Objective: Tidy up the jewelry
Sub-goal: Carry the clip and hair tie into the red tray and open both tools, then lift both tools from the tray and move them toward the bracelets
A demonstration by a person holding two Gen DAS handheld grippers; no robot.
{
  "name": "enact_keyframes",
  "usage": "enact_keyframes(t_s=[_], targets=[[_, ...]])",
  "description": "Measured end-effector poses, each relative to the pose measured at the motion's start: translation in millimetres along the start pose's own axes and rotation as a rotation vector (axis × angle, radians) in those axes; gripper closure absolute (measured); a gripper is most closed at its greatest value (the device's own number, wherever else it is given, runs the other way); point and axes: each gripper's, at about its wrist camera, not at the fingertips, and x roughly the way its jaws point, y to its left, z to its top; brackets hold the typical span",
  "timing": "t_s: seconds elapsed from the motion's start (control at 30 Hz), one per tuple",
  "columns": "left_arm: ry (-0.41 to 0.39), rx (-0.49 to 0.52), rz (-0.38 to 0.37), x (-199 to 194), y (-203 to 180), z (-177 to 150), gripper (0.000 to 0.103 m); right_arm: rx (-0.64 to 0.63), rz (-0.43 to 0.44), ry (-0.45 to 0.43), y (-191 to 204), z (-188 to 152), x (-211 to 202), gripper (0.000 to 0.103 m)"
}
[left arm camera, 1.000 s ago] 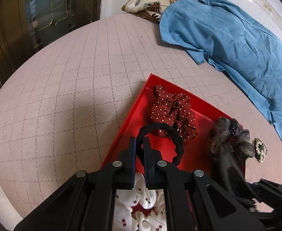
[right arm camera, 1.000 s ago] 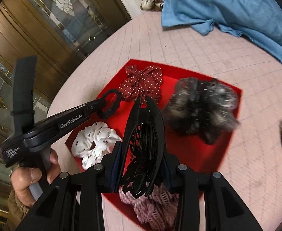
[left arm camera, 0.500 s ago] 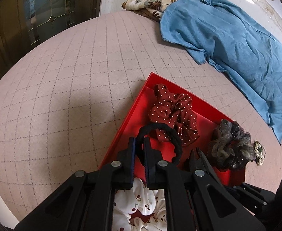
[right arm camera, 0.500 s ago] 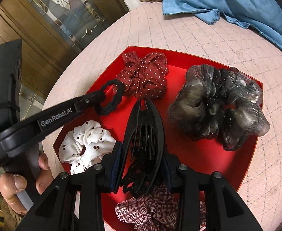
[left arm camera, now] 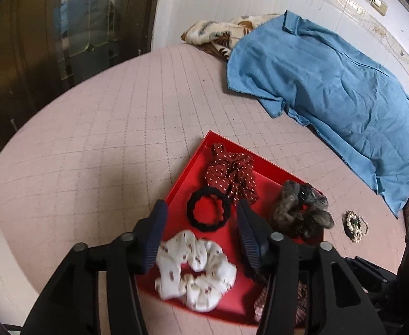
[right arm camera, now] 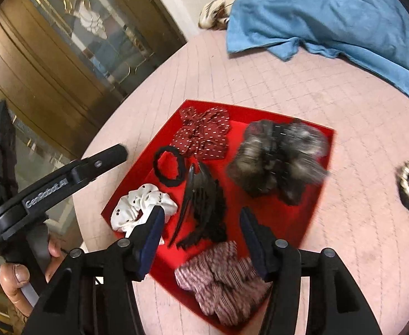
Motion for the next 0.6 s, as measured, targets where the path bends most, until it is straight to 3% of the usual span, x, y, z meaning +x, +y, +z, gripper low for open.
enact_keyframes(t_s=[0.4, 0.6], targets=[[-0.066, 0.092, 0.079, -58.2, -44.0, -39.5, 0.045, 0.062, -0.064, -0.079, -37.9, -47.9, -70.5, 0.036], [-0.12, 0.194, 0.125, -82.7, -74.3, -56.3, 0.042, 0.109, -0.092, -0.108, -64.8, -68.4, -97.8, 0.035]])
